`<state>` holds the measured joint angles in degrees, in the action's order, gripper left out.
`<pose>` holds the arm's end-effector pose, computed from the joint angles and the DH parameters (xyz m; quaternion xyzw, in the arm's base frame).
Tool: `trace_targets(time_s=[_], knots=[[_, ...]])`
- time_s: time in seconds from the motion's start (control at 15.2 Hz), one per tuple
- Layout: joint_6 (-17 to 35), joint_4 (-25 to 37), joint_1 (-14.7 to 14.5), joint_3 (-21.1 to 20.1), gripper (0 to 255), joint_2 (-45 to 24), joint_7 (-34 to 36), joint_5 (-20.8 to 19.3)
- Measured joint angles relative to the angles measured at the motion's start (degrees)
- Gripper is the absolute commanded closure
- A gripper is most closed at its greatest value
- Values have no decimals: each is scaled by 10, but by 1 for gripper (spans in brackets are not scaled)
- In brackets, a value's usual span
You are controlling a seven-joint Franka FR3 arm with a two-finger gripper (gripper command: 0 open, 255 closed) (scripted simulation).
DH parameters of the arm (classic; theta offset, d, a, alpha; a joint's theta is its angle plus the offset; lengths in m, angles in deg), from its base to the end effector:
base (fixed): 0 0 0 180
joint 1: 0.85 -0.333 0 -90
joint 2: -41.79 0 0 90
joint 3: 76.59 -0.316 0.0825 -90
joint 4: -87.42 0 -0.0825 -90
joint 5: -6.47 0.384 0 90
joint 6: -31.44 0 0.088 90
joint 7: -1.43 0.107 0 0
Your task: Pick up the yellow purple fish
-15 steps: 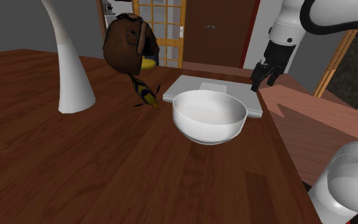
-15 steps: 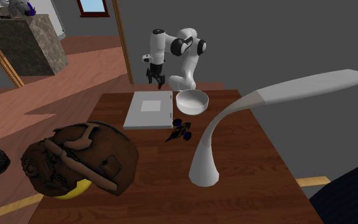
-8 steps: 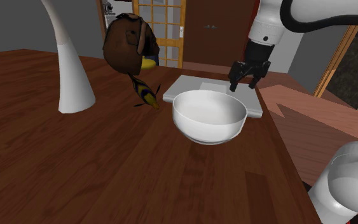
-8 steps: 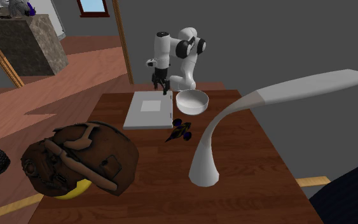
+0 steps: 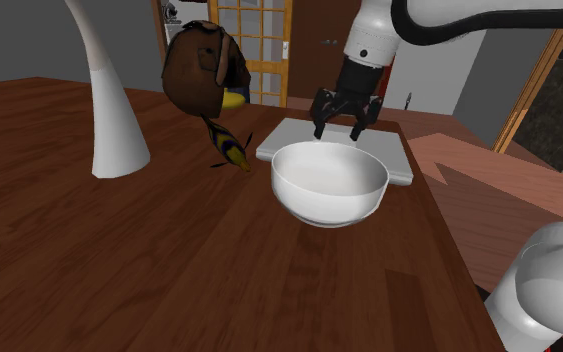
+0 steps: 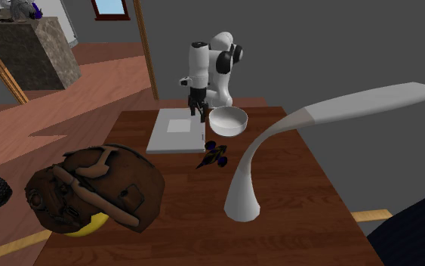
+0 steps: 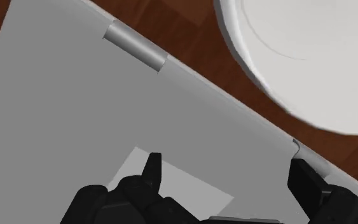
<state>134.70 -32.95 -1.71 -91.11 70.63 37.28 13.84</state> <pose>0.3951 0.1439 0.6265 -0.9762 0.1946 -0.0854 0.0431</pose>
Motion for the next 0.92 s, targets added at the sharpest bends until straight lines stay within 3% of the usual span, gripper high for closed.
trace_targets(time_s=[0.4,0.92], knots=[[38,85,6,-48,0,-93,103,10],[60,251,6,-105,0,-242,248,-29]])
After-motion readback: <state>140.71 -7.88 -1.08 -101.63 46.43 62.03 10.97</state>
